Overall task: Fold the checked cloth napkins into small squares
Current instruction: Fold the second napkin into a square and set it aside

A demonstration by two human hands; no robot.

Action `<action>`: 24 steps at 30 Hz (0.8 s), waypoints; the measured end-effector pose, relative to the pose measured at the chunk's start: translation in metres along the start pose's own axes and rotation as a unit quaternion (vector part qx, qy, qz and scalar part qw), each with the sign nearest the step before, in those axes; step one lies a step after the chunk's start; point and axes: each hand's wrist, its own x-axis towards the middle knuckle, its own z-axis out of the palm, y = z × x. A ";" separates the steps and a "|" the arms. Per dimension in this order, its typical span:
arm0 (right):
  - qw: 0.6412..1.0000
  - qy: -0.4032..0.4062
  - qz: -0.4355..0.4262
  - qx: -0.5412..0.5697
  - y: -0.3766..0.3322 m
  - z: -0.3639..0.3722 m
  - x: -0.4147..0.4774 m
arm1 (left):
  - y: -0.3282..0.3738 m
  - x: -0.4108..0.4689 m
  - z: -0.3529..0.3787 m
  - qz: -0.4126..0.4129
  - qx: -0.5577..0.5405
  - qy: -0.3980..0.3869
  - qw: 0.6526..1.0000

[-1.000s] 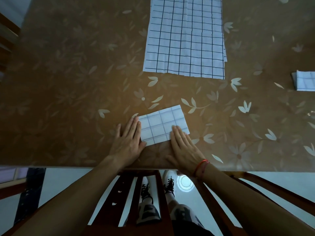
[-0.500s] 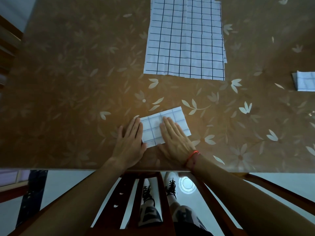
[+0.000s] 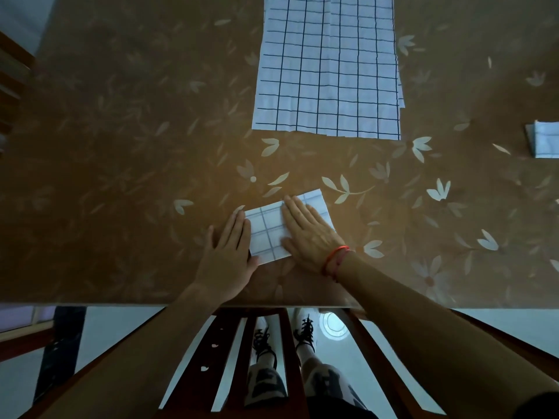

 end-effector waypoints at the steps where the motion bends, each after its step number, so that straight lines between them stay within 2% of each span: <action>1: 1.000 -0.004 0.010 -0.007 0.007 -0.001 -0.002 | 0.000 0.000 0.000 0.002 0.002 -0.001 1.000; 6: 0.997 -0.026 0.067 -0.022 0.040 -0.001 -0.010 | 0.000 0.000 -0.002 0.000 -0.007 -0.004 1.000; 10: 0.997 -0.026 0.064 -0.022 0.040 -0.008 -0.009 | 0.001 0.000 -0.003 -0.006 -0.016 -0.006 1.000; 16: 0.997 0.038 0.067 -0.007 0.039 -0.027 0.010 | 0.003 0.001 -0.009 -0.014 -0.032 -0.011 0.999; 24: 0.995 -0.008 0.101 0.016 0.039 -0.051 0.044 | 0.006 0.001 -0.017 -0.014 -0.051 -0.006 0.999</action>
